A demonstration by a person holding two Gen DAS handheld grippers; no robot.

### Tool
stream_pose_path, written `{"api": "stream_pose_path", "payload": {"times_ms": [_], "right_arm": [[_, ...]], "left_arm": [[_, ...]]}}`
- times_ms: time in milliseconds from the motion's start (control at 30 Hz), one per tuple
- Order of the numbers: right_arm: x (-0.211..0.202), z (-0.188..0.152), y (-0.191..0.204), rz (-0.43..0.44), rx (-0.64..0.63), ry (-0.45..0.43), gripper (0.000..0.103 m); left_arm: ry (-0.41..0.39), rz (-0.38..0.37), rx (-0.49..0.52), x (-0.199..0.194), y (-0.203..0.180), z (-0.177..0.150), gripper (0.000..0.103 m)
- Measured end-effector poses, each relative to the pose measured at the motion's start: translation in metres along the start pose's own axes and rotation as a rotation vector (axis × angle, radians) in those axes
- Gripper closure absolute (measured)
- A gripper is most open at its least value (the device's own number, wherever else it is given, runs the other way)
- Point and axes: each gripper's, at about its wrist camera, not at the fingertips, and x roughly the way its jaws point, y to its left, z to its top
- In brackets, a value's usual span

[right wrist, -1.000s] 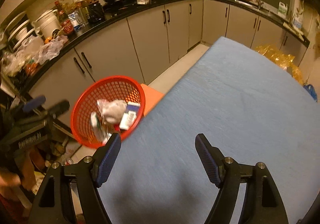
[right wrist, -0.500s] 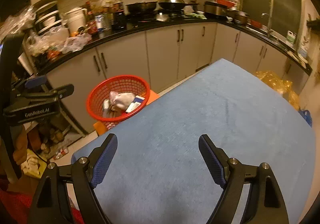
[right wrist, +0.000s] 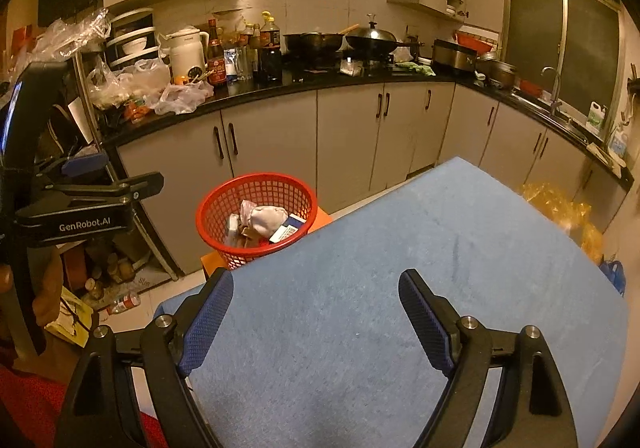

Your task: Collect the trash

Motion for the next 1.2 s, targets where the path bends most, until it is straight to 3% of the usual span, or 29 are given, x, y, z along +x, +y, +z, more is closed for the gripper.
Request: {"api": "stream_pose_path", "payload": {"times_ms": [433, 1200], "right_arm": [[0.011, 0.002, -0.005, -0.003, 0.022, 0.02, 0.014], [0.027, 0.001, 0.009, 0.0, 0.018, 0.067, 0.014]], "left_arm": [[0.013, 0.064, 0.066, 0.01, -0.01, -0.002, 0.006], [0.055, 0.075, 0.064, 0.022, 0.006, -0.01, 0.006]]}}
